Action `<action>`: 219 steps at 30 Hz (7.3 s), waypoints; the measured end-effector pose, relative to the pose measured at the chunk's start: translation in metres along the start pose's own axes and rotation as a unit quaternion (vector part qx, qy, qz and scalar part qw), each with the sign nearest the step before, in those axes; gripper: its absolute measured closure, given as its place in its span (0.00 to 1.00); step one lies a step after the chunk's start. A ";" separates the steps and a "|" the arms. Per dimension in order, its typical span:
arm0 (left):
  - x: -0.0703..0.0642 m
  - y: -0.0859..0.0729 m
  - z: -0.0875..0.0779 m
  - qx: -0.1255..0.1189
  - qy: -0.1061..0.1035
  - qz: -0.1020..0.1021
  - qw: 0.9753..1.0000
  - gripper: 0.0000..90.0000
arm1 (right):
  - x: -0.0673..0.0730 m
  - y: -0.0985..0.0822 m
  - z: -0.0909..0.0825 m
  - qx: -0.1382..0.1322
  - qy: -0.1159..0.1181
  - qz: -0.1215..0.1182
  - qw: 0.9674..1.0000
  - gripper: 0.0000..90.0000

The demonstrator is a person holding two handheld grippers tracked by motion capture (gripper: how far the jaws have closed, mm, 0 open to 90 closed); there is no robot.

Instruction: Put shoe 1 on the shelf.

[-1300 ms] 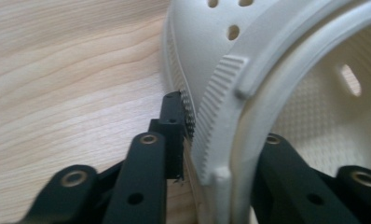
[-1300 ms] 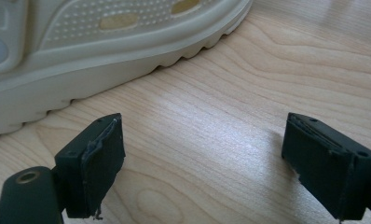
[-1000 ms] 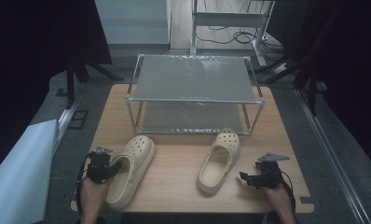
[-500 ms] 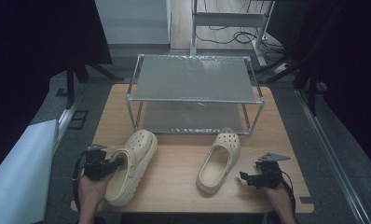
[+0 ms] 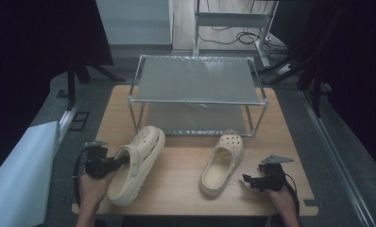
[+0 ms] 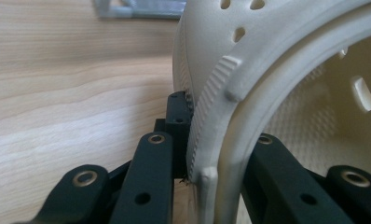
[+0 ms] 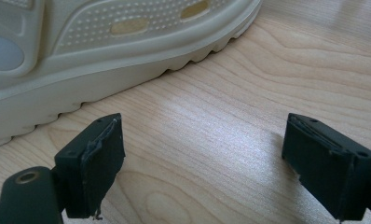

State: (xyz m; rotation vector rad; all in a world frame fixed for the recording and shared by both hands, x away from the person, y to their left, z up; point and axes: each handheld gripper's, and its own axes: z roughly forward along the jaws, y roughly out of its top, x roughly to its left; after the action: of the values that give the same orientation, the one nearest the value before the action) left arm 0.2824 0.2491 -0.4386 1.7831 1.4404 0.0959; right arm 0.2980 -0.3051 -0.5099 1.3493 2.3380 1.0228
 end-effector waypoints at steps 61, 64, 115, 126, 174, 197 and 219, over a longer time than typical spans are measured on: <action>-0.053 0.131 -0.008 -0.072 -0.106 -0.072 0.989 0.86 | -0.003 0.000 -0.001 -0.002 0.005 0.010 1.000 0.14; -0.055 0.140 -0.003 -0.076 -0.099 -0.077 0.989 0.86 | -0.004 -0.001 -0.001 -0.006 0.003 0.009 1.000 0.14; -0.053 0.278 0.102 -0.100 0.010 -0.160 0.982 0.86 | -0.008 -0.001 0.000 -0.016 0.012 0.018 1.000 0.14; -0.047 0.283 0.114 -0.111 0.038 -0.166 0.979 0.84 | -0.009 -0.001 0.000 -0.018 0.013 0.018 1.000 0.14; -0.073 0.202 0.065 -0.109 -0.130 -0.046 0.984 0.36 | -0.006 0.000 0.001 -0.014 0.004 0.012 1.000 0.14; -0.084 0.126 0.057 -0.104 -0.112 0.043 0.987 0.25 | -0.006 0.000 0.001 -0.016 0.010 0.014 1.000 0.14; -0.077 0.054 0.050 -0.100 -0.088 0.088 0.987 0.18 | -0.005 0.001 -0.002 -0.028 0.008 0.010 1.000 0.14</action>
State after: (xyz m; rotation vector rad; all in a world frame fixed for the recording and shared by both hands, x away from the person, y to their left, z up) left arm 0.3241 0.1566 -0.4055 1.7040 1.1079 0.1642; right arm 0.3001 -0.3095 -0.5082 1.3504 2.2931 1.1009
